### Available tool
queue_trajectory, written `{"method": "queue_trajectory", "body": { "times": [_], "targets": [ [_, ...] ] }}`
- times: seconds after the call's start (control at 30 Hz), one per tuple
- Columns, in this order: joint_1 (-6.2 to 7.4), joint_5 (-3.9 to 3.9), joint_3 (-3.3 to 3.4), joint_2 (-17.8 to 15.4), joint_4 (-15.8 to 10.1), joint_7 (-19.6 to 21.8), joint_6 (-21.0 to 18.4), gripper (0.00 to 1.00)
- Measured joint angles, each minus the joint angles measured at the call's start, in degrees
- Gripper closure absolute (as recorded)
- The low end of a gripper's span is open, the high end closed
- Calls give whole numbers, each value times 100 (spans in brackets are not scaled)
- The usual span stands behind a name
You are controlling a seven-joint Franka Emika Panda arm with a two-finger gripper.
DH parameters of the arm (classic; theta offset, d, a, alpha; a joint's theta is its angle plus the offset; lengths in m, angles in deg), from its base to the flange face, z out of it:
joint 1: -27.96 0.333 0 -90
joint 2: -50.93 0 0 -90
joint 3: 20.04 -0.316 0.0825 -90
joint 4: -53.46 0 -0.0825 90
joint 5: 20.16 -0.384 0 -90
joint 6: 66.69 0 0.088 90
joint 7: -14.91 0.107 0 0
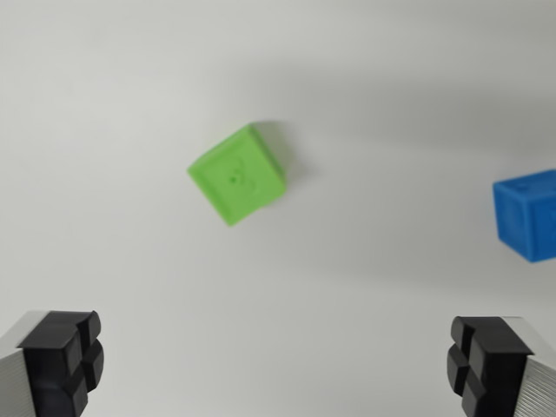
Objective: Stack cube
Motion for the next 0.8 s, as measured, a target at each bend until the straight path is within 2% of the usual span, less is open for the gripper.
{"method": "queue_trajectory", "body": {
  "times": [0.8],
  "targets": [
    [0,0,-99,479,-498,-1083,960,0]
  ]
}}
